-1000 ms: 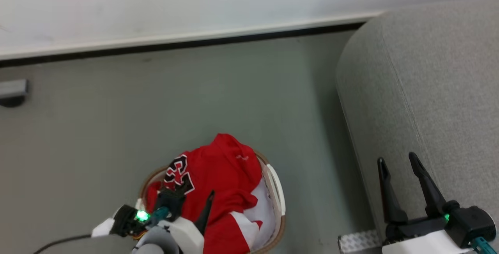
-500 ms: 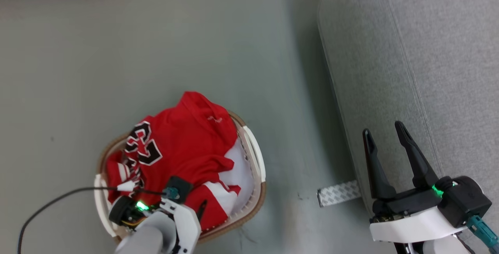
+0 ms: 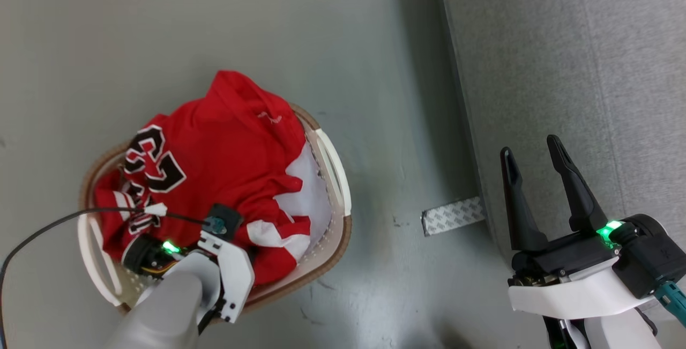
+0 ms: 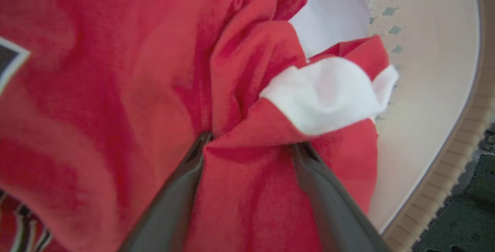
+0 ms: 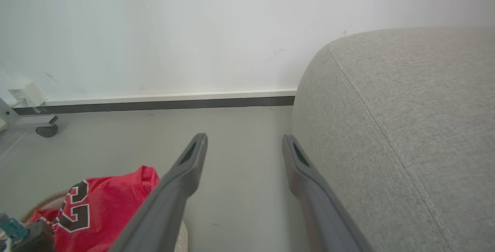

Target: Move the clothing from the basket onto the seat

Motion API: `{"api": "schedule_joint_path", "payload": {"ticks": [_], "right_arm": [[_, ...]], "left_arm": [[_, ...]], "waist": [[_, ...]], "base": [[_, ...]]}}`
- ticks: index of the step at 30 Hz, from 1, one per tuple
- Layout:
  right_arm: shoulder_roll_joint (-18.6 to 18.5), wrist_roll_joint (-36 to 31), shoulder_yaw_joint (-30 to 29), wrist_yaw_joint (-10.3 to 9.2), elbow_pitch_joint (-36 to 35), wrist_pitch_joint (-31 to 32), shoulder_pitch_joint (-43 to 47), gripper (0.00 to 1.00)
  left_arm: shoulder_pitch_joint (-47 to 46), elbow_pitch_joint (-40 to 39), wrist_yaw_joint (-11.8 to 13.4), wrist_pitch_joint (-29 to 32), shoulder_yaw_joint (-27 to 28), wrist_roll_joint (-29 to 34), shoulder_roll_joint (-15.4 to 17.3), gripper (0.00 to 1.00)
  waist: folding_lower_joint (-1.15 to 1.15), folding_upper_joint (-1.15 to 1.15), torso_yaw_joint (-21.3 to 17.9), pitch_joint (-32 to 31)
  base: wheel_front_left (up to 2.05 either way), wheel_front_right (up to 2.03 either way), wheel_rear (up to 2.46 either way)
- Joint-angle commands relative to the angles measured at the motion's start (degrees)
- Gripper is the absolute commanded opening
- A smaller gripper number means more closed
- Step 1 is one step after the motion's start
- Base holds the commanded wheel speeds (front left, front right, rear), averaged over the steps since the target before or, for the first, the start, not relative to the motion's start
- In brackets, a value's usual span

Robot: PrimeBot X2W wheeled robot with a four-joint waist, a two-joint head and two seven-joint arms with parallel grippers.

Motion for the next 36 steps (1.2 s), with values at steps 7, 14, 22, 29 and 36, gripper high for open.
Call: {"api": "schedule_joint_path", "payload": {"ticks": [7,14,22,29,36], "right_arm": [[0.00,0.00,-0.70,-0.12,1.21,0.04,0.11,1.00],[-0.04,-0.29,-2.07,-0.12,2.77,0.03,2.49,1.00],[-0.05,-0.32,-2.61,-0.12,4.23,0.04,7.04,1.00],[-0.04,-0.74,-2.98,-0.12,5.21,0.04,10.94,1.00],[-0.04,-1.19,-3.35,-0.12,6.03,0.04,14.60,1.00]], "left_arm": [[-0.67,-0.03,0.12,-4.07,-1.18,-5.40,-1.37,0.00],[3.67,-2.32,0.12,-9.09,-0.36,-11.43,-3.40,0.00],[10.91,-11.42,0.11,-9.30,-2.61,-18.42,-3.45,0.00],[16.07,-28.07,0.28,-3.56,-3.76,-23.21,1.29,0.00],[20.95,-49.36,4.99,3.11,-1.59,-24.85,6.39,0.00]], "waist": [[-0.01,0.00,1.94,-0.49],[-0.01,0.00,6.07,-10.53],[-0.01,0.00,11.01,-23.66],[-0.01,0.00,13.49,-30.86],[-0.01,0.00,14.31,-36.19]], "base": [[0.00,0.00,0.00],[0.00,0.00,0.00],[0.00,0.00,0.00],[0.00,0.00,0.00],[0.00,0.00,0.00]]}}
